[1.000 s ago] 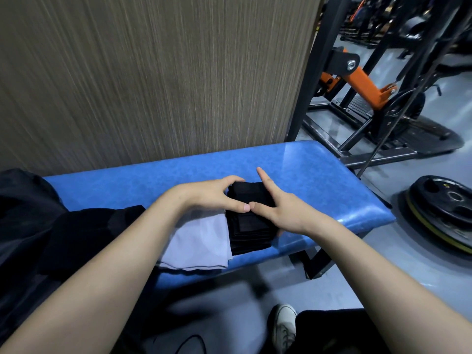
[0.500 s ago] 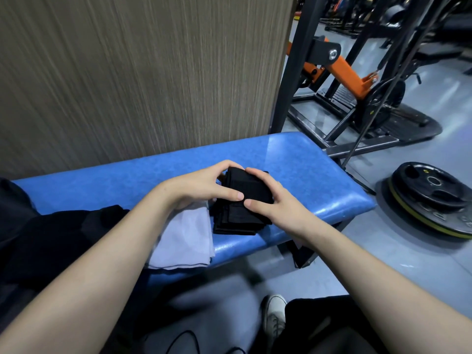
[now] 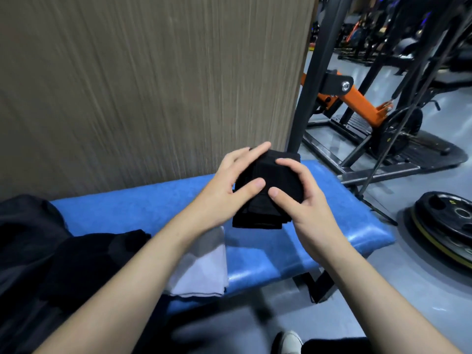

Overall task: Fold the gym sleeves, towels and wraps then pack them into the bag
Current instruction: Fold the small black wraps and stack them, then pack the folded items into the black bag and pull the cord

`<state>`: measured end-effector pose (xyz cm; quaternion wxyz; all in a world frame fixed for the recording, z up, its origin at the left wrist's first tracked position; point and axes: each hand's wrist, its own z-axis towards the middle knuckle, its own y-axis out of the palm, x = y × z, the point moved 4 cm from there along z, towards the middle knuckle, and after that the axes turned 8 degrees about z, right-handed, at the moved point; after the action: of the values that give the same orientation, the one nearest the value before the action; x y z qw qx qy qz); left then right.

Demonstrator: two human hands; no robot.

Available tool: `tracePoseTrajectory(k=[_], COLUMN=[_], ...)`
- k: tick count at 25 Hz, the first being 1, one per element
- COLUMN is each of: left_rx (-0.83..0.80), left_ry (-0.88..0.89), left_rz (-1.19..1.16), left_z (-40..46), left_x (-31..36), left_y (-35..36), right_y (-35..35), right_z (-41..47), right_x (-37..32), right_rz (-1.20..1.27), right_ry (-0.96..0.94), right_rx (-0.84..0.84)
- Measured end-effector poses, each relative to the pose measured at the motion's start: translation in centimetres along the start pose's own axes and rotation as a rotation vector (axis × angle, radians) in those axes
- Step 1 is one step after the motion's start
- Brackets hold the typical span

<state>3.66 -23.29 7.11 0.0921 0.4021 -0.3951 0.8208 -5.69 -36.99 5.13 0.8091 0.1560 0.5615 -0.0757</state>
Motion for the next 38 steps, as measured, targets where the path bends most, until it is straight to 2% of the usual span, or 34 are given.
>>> tracePoseTrajectory(k=[6,12,15,19,22,25,27,30,33,38], left_rx=[0.111,0.388,0.548,0.634,0.764,0.876,0.908,0.867,0.836,0.827], left_ry=[-0.117,-0.193,-0.22,-0.233,-0.275,-0.328,-0.355,-0.389,-0.393,-0.377], left_rz=[-0.026,0.043,0.059,0.061,0.088,0.058,0.021,-0.016,-0.076,-0.132], left_z=[-6.3,-15.7,-19.8,-25.4,-28.5,-31.2,-32.8,-34.6,-36.1,-37.7], left_x=[0.4,1.6,2.0,1.9,1.3,0.7,0.1,-0.7,-1.8,-3.4], left_y=[-5.2,-12.9,-16.8,-20.3,-21.9,-23.4,-24.3,-24.6,-24.2,-23.6], right_y=[6.6,17.9,23.2,29.7,33.4,36.2,37.2,38.2,38.5,39.0], right_z=[-0.9,-2.4,-3.3,-5.1,-6.3,-7.8,-9.0,-10.0,-10.4,-11.1], right_x=[-1.9,-4.2,-5.1,-5.2,-4.1,-3.3,-3.0,-1.6,0.1,2.0], right_rz=[0.051,0.142,0.109,0.026,-0.037,0.045,0.119,0.1,0.105,0.083], right_ry=[-0.013,0.019,-0.008,-0.05,-0.034,0.027,0.071,0.099,0.21,0.376], right_rx=[-0.116,-0.329,-0.427,-0.547,-0.616,-0.667,-0.699,-0.743,-0.745,-0.84])
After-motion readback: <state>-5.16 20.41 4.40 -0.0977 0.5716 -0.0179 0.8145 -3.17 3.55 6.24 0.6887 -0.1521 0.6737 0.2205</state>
